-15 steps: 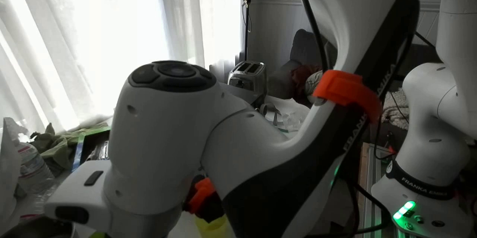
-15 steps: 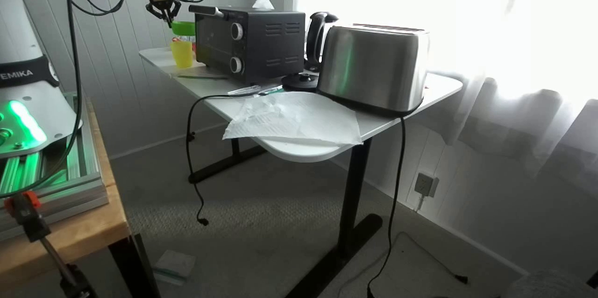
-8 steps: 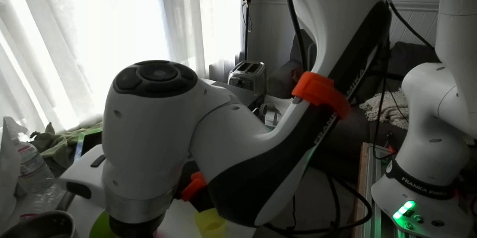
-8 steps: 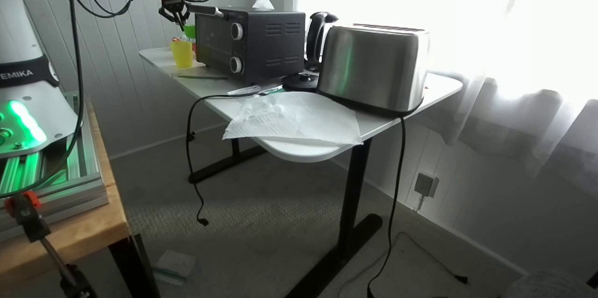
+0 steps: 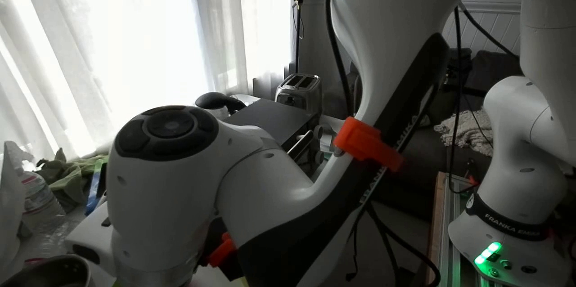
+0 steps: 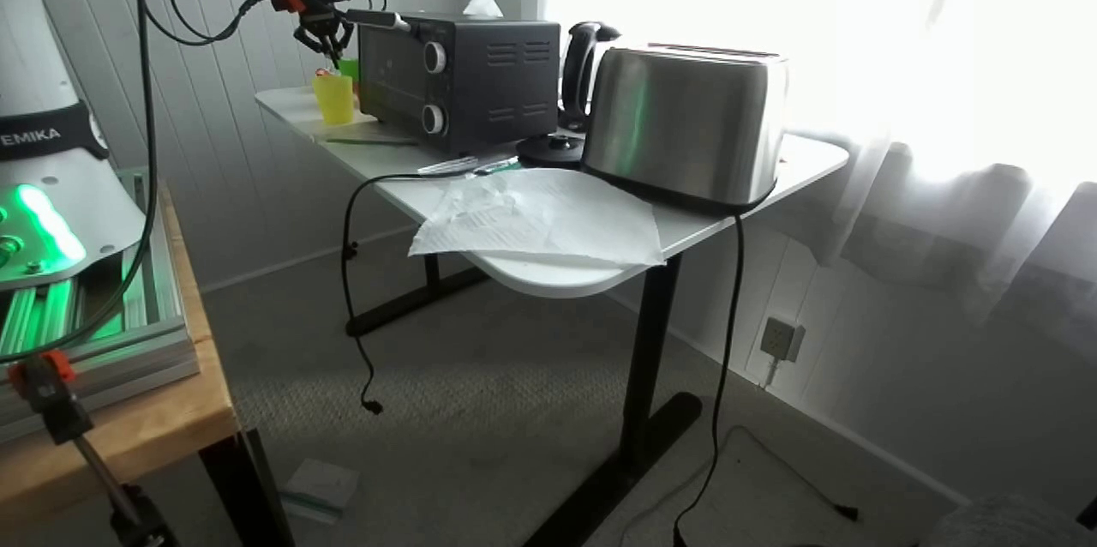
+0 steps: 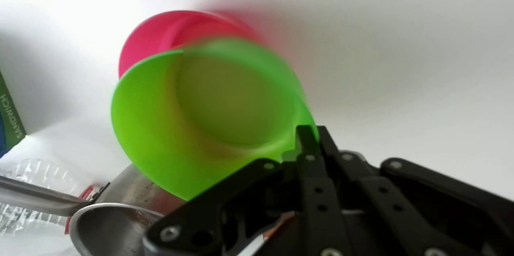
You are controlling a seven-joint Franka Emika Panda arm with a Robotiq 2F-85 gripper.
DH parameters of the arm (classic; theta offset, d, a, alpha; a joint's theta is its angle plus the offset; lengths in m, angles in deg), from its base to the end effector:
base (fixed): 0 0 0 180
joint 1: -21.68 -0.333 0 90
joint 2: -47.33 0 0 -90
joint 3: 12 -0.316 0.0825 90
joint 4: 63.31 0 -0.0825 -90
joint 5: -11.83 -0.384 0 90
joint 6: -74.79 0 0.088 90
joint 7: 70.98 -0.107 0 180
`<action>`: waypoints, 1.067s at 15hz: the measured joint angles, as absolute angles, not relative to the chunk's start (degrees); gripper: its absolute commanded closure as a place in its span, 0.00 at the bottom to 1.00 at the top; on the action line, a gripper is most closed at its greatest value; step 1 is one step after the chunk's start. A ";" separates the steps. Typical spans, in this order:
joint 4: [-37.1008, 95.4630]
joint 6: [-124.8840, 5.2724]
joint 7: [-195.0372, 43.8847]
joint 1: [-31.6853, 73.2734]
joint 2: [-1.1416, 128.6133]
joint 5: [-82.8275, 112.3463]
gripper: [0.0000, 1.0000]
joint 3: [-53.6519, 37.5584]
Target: Stack the bowls together and put the yellow cup in the top bowl then place the bowls and cup on top of the toaster oven
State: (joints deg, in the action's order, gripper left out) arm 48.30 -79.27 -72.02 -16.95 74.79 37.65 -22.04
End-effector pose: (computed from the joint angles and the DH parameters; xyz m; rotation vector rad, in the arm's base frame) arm 0.4196 0.4883 0.2620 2.5428 1.7028 0.4969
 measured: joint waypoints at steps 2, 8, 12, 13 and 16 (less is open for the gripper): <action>47.65 -79.29 -73.43 -17.81 75.50 38.40 0.98 -20.75; 46.79 -79.33 -76.66 -19.99 76.28 40.08 0.70 -17.68; 46.65 -79.75 -76.98 -20.27 76.67 40.08 0.44 -17.36; 46.65 -79.84 -77.02 -20.28 76.69 40.08 0.36 -17.33; 46.65 -79.93 -77.04 -20.28 76.59 40.08 0.16 -17.30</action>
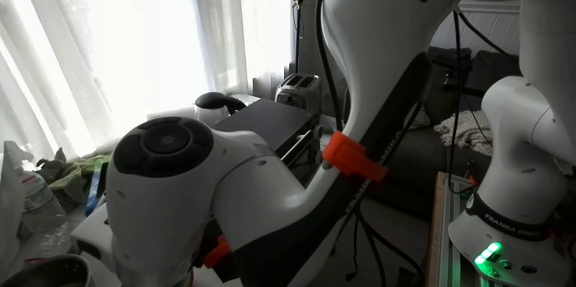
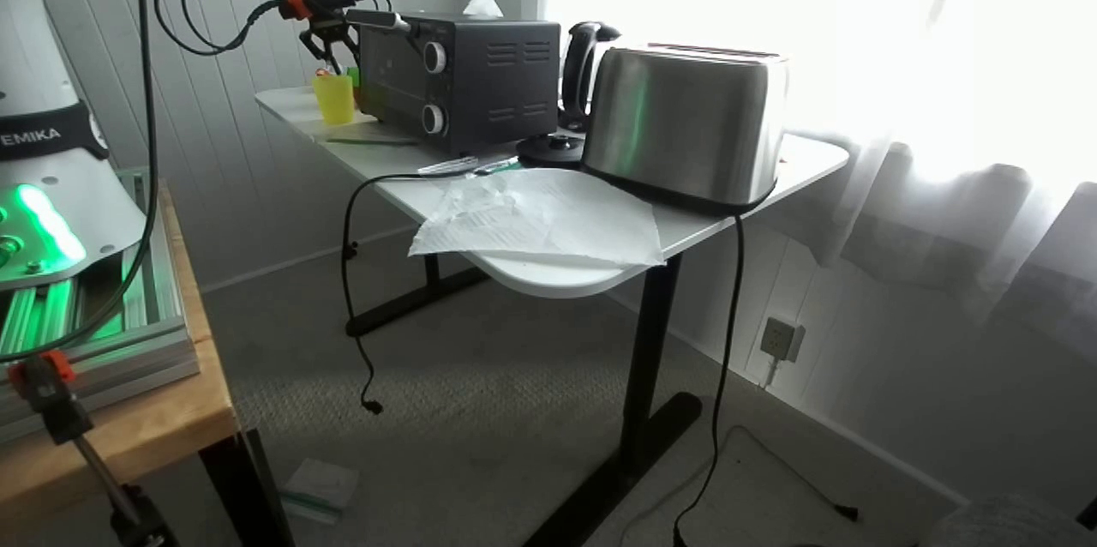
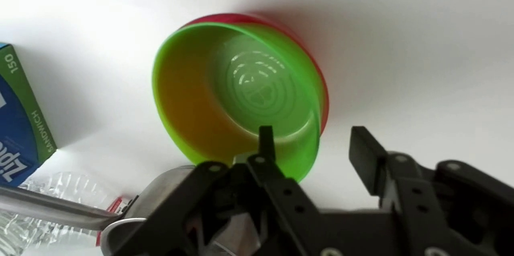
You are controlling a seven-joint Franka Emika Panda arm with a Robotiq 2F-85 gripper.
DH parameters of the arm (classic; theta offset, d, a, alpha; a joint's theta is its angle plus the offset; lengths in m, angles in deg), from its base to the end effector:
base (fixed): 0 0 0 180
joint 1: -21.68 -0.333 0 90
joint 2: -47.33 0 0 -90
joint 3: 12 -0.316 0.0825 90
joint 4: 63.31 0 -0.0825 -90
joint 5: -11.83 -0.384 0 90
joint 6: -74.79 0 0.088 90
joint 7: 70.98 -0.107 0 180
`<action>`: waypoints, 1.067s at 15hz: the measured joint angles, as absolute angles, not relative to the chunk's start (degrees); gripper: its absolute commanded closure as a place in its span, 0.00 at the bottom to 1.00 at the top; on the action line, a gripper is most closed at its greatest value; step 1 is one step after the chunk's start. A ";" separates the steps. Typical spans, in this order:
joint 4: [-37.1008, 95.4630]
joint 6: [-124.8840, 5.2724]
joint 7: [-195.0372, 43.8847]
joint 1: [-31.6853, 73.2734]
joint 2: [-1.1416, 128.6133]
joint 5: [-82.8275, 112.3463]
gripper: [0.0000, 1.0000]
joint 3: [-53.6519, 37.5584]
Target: Stack the bowls together and put the yellow cup in the top bowl then place the bowls and cup on top of the toaster oven
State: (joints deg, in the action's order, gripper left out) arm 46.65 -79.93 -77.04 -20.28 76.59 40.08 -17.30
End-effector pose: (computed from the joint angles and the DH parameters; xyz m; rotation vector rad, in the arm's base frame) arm 0.4325 0.4859 0.2512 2.5566 1.6020 0.5258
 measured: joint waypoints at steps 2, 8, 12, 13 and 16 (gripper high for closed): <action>46.69 -79.89 -76.92 -20.28 76.12 40.08 0.02 -17.29; 47.32 -79.97 -76.90 -20.27 74.98 40.08 0.63 -17.29; 47.51 -80.50 -76.90 -20.27 75.28 40.09 0.92 -17.29; 47.51 -80.67 -76.86 -20.27 75.41 40.09 0.96 -17.28; 47.51 -80.87 -76.59 -20.27 75.89 40.09 1.00 -17.28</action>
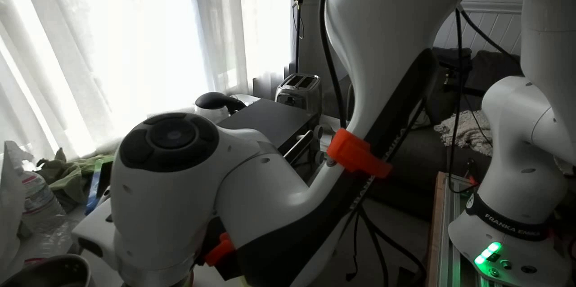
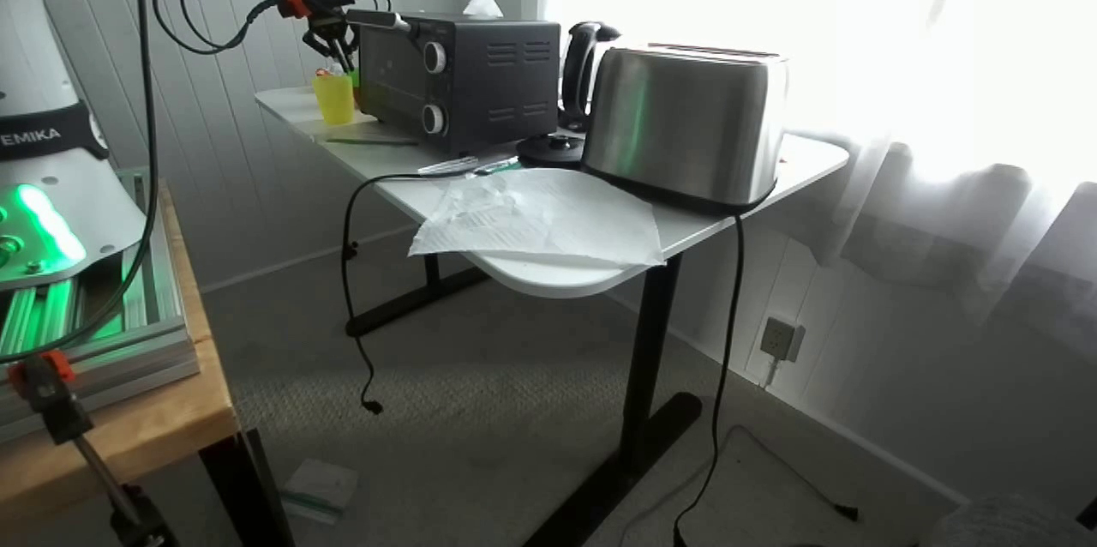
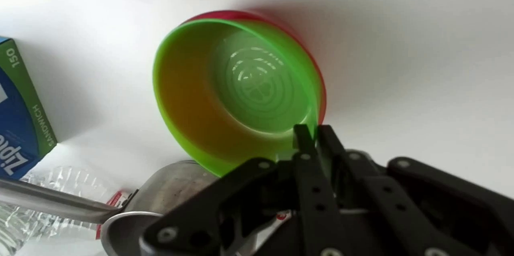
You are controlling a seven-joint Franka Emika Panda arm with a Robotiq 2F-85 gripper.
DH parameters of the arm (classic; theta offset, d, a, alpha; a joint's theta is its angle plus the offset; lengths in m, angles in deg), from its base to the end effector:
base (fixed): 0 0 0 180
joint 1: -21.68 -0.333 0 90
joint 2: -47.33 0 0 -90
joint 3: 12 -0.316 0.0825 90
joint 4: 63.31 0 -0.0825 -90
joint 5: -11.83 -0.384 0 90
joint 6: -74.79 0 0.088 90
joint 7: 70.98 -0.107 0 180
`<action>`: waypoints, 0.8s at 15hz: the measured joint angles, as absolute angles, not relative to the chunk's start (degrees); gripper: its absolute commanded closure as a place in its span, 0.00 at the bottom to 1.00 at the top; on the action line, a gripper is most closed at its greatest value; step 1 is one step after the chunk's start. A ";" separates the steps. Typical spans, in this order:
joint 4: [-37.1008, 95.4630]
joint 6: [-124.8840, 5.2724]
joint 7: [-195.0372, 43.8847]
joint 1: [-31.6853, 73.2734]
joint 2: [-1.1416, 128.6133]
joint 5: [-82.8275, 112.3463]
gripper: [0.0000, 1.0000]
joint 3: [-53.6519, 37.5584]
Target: Stack the bowls together and put the yellow cup in the top bowl then place the bowls and cup on top of the toaster oven
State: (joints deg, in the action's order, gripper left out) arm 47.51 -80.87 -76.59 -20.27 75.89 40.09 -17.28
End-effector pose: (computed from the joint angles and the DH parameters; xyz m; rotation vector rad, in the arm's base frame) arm 0.4300 0.4845 0.2545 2.5512 1.6181 0.5423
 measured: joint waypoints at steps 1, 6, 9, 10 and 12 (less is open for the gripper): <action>47.53 -80.95 -76.53 -20.27 76.07 40.09 1.00 -17.28; 47.57 -81.14 -76.41 -20.25 76.94 40.09 0.88 -17.28; 47.61 -81.15 -76.41 -20.25 76.97 40.09 0.59 -17.28; 47.61 -81.19 -76.41 -20.25 76.96 40.09 0.53 -17.28; 47.67 -81.28 -76.38 -20.25 76.78 40.09 0.39 -17.28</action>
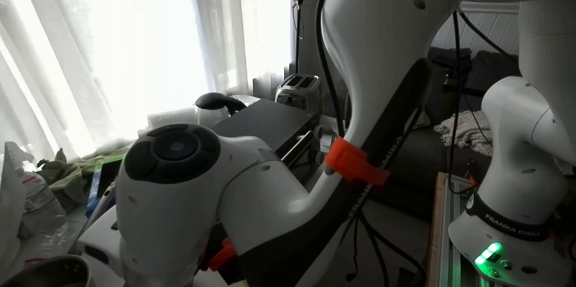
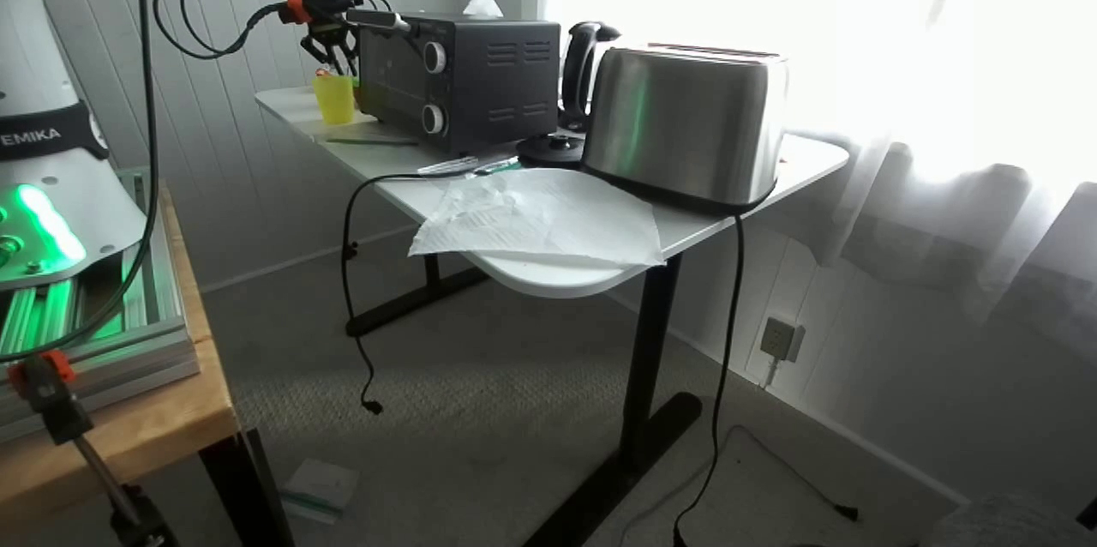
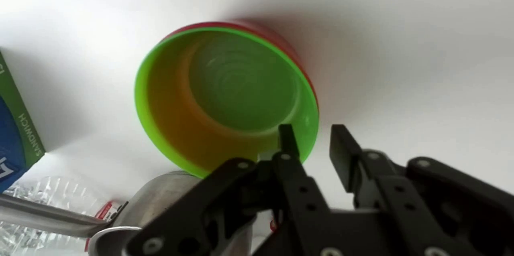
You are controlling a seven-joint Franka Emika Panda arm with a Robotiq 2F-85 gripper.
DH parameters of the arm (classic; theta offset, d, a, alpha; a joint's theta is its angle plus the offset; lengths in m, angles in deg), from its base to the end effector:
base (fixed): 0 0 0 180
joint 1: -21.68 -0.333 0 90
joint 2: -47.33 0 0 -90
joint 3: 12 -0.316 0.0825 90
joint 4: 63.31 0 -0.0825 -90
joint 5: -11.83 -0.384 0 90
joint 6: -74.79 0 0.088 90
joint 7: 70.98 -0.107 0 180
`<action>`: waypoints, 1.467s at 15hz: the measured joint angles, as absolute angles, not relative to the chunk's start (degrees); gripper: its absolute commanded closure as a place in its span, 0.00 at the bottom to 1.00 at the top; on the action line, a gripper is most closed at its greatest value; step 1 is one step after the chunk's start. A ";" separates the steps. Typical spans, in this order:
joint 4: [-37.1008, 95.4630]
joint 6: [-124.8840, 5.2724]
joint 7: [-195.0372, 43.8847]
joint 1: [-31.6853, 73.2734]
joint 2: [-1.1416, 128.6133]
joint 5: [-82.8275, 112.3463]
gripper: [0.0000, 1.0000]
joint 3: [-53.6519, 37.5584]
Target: Stack the bowls together and put the yellow cup in the top bowl then place the bowls and cup on top of the toaster oven
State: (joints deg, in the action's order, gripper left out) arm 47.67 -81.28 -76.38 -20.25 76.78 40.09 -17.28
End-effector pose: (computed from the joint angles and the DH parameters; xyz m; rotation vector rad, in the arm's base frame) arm 0.4286 0.4835 0.2441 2.5498 1.6273 0.5234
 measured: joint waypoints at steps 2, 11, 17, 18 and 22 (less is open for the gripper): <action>48.24 -81.31 -75.48 -20.25 75.81 40.11 0.24 -17.39; 63.29 -79.50 -72.03 -18.79 59.59 42.22 0.00 -19.17; 74.17 -73.49 -67.41 -14.14 47.61 41.25 0.00 -26.12; 75.64 -72.90 -66.64 -13.45 46.20 40.77 0.00 -27.26; 79.74 -72.78 -66.08 -11.15 43.08 40.02 0.00 -30.59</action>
State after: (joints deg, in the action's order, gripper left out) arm 79.74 -72.78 -66.08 -11.15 43.08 40.02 -30.59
